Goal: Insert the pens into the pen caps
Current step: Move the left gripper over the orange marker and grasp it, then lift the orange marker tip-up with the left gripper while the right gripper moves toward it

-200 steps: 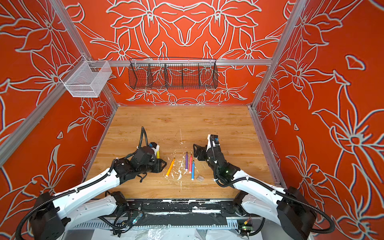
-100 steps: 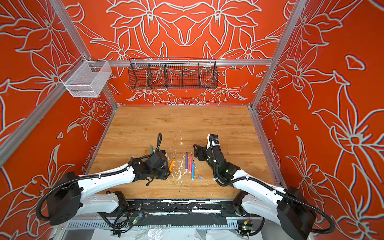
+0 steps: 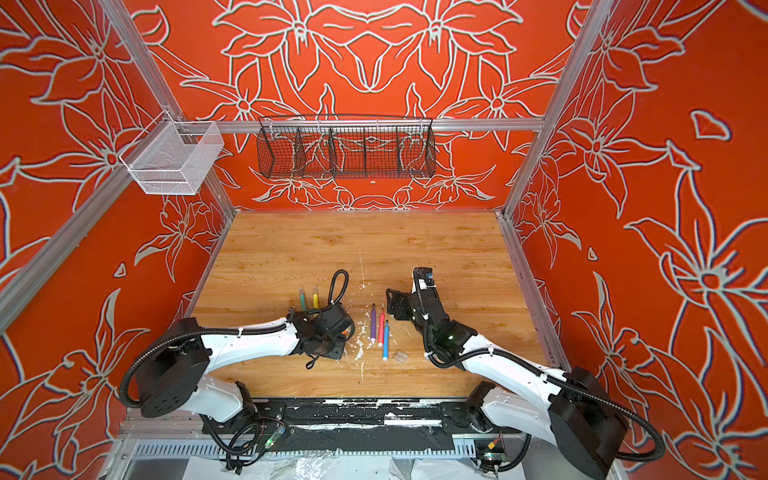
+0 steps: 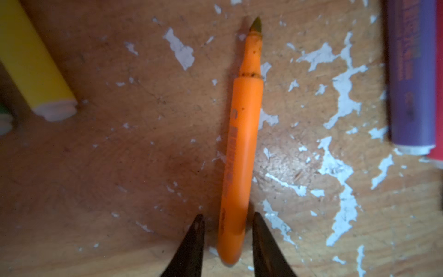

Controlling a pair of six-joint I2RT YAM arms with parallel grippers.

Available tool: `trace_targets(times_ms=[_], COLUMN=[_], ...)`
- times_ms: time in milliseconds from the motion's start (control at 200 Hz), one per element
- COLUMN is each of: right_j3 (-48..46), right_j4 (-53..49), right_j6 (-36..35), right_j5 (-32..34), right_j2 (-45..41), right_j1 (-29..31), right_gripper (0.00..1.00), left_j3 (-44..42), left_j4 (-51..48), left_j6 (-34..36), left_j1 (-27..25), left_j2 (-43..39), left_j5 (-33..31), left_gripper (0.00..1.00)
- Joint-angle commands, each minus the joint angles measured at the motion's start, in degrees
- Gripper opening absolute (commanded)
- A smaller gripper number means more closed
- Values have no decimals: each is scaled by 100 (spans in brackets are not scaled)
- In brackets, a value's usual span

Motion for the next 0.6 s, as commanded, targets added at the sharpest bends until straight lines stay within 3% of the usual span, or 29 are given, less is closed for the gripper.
trace_targets(times_ms=[0, 65, 280, 591], right_j3=[191, 200, 206, 10], right_j4=[-185, -219, -328, -359], right_j6=[54, 49, 84, 391], right_j5=[105, 118, 170, 97], right_j2=[-137, -161, -265, -430], right_j1=[-53, -60, -87, -388], right_gripper=[81, 81, 81, 81], left_j3=[86, 112, 223, 1132], left_j4=[-312, -305, -305, -1004], left_j6=[-146, -172, -187, 114], left_j1=[-73, -91, -109, -51], left_j2=[373, 500, 643, 282], left_j5=[-164, -183, -190, -297], left_gripper=[27, 26, 0, 0])
